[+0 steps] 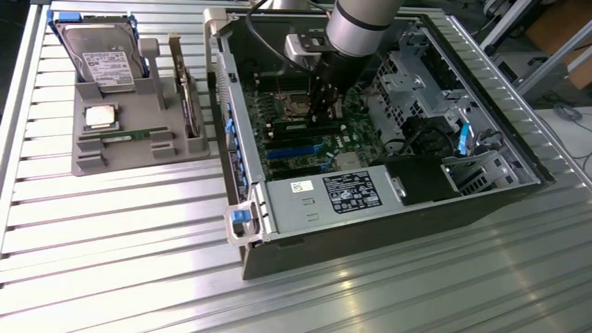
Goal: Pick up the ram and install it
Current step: 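Insert the ram into the slot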
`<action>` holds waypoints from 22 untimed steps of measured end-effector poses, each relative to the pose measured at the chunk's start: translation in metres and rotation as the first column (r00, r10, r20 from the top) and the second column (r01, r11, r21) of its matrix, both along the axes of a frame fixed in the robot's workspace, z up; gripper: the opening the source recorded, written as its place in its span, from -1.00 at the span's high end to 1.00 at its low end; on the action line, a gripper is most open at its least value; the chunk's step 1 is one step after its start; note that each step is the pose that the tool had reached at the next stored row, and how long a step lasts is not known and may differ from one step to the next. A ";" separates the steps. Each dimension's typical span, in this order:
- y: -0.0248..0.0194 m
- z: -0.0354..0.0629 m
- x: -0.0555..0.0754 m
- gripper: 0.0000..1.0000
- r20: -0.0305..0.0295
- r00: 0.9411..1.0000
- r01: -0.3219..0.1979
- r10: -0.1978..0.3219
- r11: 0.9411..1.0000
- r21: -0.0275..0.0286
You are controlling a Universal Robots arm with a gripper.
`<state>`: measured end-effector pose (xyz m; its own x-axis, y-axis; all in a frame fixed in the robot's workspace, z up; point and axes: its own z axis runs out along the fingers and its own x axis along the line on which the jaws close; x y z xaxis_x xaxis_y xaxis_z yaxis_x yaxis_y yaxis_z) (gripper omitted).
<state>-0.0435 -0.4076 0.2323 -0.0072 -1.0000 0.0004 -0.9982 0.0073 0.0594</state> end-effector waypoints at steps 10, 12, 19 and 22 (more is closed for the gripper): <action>-0.0005 0.0038 0.003 0.72 -0.001 1.000 0.001 -0.001 1.000 -0.002; -0.0024 0.0038 0.004 0.72 -0.001 1.000 0.002 -0.002 1.000 -0.003; -0.0030 0.0018 0.005 0.72 -0.002 1.000 0.002 -0.002 1.000 -0.005; -0.0026 0.0006 0.005 0.72 -0.002 1.000 0.002 -0.002 1.000 -0.006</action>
<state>-0.0384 -0.4103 0.2330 -0.0091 -0.9999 0.0067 -0.9980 0.0095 0.0617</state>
